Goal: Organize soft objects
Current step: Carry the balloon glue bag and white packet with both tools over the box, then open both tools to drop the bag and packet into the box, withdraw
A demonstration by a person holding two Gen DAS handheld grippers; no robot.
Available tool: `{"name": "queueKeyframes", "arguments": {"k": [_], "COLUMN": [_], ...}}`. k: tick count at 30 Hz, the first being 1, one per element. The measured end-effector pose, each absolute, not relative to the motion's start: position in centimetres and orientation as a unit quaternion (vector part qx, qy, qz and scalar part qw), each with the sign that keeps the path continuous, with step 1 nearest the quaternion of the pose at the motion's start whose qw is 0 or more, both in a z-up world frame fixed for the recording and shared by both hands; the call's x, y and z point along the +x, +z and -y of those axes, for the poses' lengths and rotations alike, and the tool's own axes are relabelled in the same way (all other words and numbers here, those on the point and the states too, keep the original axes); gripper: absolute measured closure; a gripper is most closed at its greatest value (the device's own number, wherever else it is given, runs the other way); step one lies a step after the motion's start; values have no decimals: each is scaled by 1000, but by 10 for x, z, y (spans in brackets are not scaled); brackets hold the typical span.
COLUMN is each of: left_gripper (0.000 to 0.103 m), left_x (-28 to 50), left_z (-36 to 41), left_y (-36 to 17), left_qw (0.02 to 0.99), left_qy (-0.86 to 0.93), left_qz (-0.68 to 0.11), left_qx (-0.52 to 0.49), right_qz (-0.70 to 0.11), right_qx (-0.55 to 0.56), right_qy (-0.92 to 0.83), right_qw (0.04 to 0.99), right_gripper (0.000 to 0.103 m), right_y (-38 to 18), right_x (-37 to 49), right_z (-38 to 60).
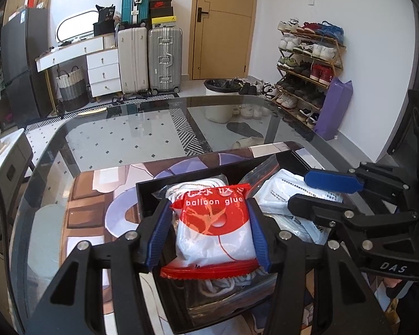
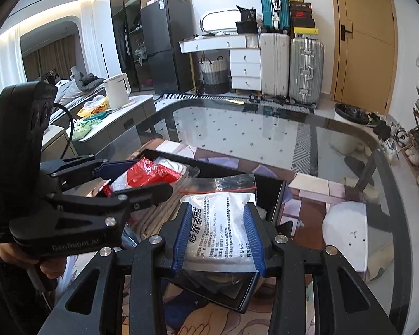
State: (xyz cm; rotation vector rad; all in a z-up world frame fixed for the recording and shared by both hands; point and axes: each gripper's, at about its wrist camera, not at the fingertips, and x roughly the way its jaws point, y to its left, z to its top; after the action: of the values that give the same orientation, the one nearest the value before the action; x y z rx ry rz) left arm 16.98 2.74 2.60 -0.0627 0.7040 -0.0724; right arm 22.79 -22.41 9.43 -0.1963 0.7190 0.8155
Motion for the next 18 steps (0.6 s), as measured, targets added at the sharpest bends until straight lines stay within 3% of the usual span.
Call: {"name": "queueKeyframes", "arguments": {"k": [4,6,9,11,12,14,18], "left_gripper": [46,31,18,6,0,0,0], "left_x": [164,159,149,142,139,132,124], "left_z": [-27,-27,-25,-24,-24,-25,-32], "left_y": [29,32,38,42,42,43,38], "left_qw": [938,941,948,951,952,956,956], "left_qy": [-32,-32,-26,-20,-16,-12,-2], "left_qz": [-344,-335,-317,-309,-305,-292,-292], "left_qx": [-32,-32,-27,-21,-19,-16,-29], "right_qz": [-327,-320,-309,-302,-300,-295,-289], "right_qx": [-97,-99,-95,-85,-82,-77,-82], "right_qy": [388,386,385,383,384,386,377], "right_qw": [856,860,865,869,869,871,876], "right_gripper": [64,60,44,23,17,6,1], "right_y": [101,105,109,111,111,110,105], "right_x": [219,213,204,199,198,194,187], "right_z": [230,235,244,251,254,259,266]}}
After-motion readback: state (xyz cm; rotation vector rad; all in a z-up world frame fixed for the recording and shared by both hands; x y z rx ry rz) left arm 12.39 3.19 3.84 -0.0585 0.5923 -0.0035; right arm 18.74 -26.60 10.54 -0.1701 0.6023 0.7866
